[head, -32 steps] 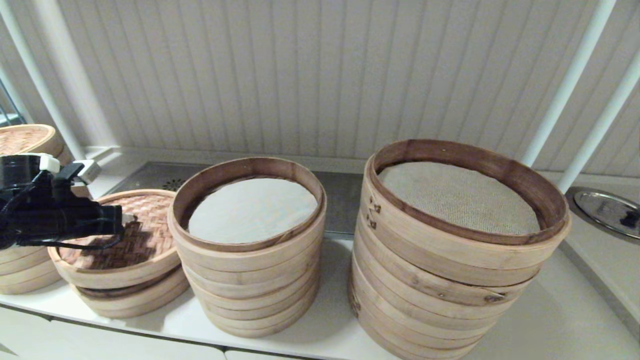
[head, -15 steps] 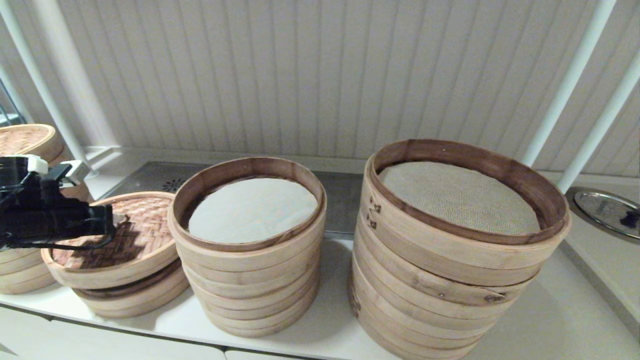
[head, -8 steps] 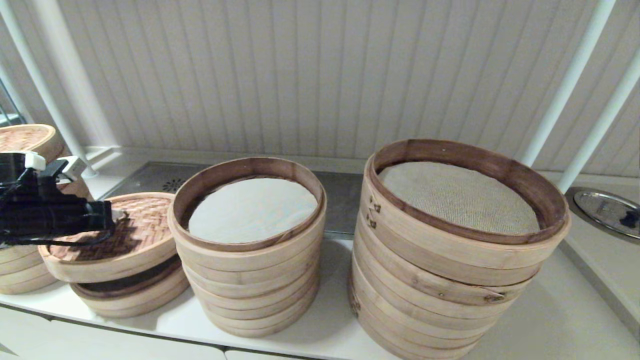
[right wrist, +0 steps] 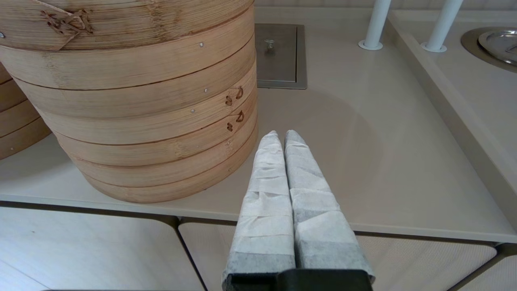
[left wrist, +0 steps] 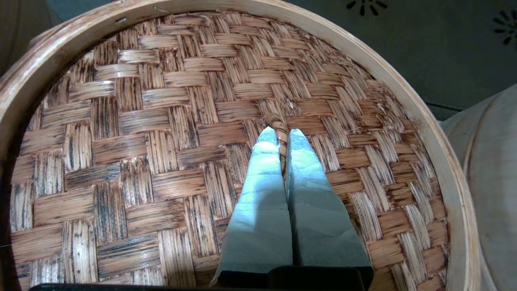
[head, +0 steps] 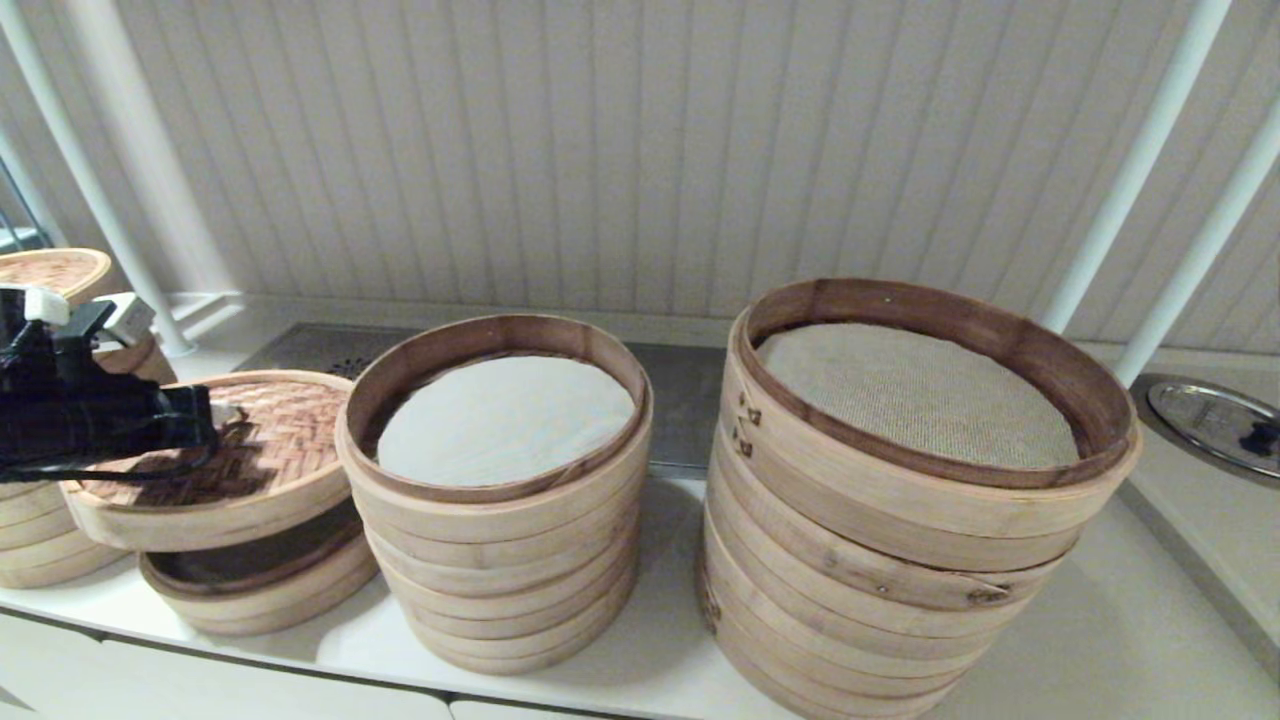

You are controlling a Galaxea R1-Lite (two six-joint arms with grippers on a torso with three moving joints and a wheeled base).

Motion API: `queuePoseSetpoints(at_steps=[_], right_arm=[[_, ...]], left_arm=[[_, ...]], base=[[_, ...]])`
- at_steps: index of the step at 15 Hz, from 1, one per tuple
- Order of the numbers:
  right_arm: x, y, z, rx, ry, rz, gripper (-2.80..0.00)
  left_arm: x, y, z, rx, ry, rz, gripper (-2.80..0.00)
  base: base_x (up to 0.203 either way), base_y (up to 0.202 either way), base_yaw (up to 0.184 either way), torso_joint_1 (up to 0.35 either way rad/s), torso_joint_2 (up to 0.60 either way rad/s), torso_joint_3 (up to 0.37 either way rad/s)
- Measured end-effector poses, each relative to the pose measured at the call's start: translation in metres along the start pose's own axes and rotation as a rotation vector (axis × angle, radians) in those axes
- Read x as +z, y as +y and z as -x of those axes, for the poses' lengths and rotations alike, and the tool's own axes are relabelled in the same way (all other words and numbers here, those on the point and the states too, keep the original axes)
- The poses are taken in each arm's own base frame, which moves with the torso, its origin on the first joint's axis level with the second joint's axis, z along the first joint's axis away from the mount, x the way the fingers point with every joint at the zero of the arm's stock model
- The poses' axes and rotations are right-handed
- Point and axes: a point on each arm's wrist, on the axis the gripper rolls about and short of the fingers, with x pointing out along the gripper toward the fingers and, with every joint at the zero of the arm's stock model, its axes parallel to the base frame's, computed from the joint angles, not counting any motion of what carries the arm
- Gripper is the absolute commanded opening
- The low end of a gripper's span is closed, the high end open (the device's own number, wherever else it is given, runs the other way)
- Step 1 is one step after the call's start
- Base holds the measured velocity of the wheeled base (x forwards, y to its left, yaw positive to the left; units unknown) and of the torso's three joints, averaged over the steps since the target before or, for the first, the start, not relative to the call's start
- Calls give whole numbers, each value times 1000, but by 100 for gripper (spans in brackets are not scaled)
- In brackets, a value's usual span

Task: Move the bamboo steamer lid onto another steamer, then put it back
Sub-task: Put the steamer

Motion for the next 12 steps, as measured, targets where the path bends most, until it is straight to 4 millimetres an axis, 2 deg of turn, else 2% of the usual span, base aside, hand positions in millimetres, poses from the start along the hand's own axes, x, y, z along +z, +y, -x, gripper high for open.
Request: queuePoseSetpoints(at_steps=[12], right_arm=[[0,0,0,0,0,0,-280]], left_arm=[[24,-4,26,18,-107,11,-280]], base=[[0,0,0,0,0,0]])
